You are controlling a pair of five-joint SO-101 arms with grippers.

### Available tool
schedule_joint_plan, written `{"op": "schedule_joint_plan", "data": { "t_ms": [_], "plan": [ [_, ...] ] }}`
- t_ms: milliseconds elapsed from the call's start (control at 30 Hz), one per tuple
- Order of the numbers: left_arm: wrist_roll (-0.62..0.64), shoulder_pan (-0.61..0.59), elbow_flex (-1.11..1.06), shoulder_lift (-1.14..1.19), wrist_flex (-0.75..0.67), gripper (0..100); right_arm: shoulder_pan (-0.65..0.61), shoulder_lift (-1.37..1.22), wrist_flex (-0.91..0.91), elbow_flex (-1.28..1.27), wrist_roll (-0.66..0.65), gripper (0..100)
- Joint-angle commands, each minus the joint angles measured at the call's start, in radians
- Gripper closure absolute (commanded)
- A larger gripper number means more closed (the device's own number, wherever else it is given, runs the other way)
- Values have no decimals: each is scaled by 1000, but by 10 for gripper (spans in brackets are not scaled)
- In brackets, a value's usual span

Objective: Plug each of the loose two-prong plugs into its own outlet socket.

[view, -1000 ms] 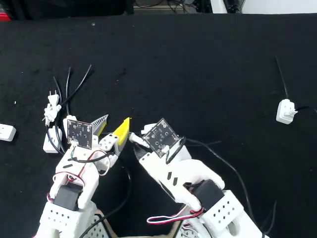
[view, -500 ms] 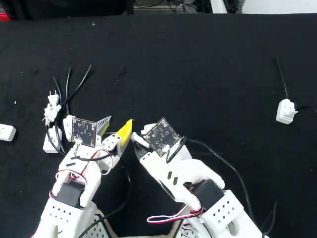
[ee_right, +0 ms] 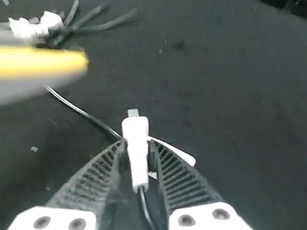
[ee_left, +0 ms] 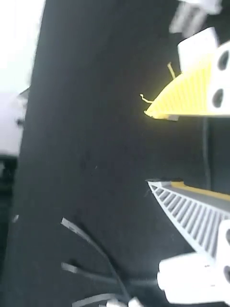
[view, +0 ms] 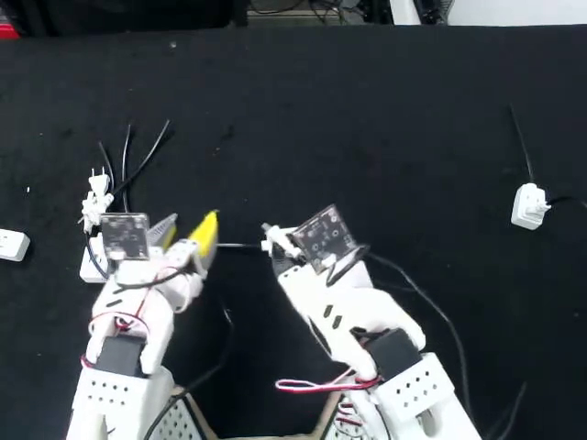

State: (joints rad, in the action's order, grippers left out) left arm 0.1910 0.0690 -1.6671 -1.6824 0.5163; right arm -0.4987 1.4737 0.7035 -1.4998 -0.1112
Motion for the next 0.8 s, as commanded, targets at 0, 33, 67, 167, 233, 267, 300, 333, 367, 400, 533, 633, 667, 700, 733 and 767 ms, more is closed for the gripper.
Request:
{"op": "schedule_joint_plan", "data": {
  "t_ms": [0,33,67,167,233,267,300,333,367,400,533,633,667,700,733,767],
  "plan": [
    [35,-74,82,0,-17,787,52,12,-11,8,-26,988],
    [35,-81,79,0,-17,787,71,-2,5,28,-26,988],
    [31,-81,73,0,-17,787,89,-25,23,54,-26,988],
    [29,-74,45,0,-15,787,130,-145,71,165,-25,988],
    [28,-73,18,0,-17,787,143,-266,103,272,-25,988],
    [28,-73,10,0,-17,787,144,-334,132,337,-25,988],
    [28,-73,5,0,-17,787,144,-406,172,407,-25,988],
    [28,-73,2,0,-17,787,143,-476,216,478,-25,988],
    [28,-73,1,0,-17,787,143,-552,262,549,-25,988],
    [28,-73,-1,0,-17,787,143,-625,305,615,-25,988],
    [28,-56,-15,0,-17,787,146,-892,419,797,-2,988],
    [28,-7,-18,0,-17,787,146,-1043,486,905,110,988],
    [26,7,-18,0,-17,787,146,-1079,509,941,144,988],
    [26,16,-21,0,-17,787,146,-1116,535,981,172,988],
    [26,24,-28,0,-18,787,146,-1153,562,1021,192,988],
    [26,27,-30,0,-18,787,146,-1187,588,1064,203,987]
  ]
}}
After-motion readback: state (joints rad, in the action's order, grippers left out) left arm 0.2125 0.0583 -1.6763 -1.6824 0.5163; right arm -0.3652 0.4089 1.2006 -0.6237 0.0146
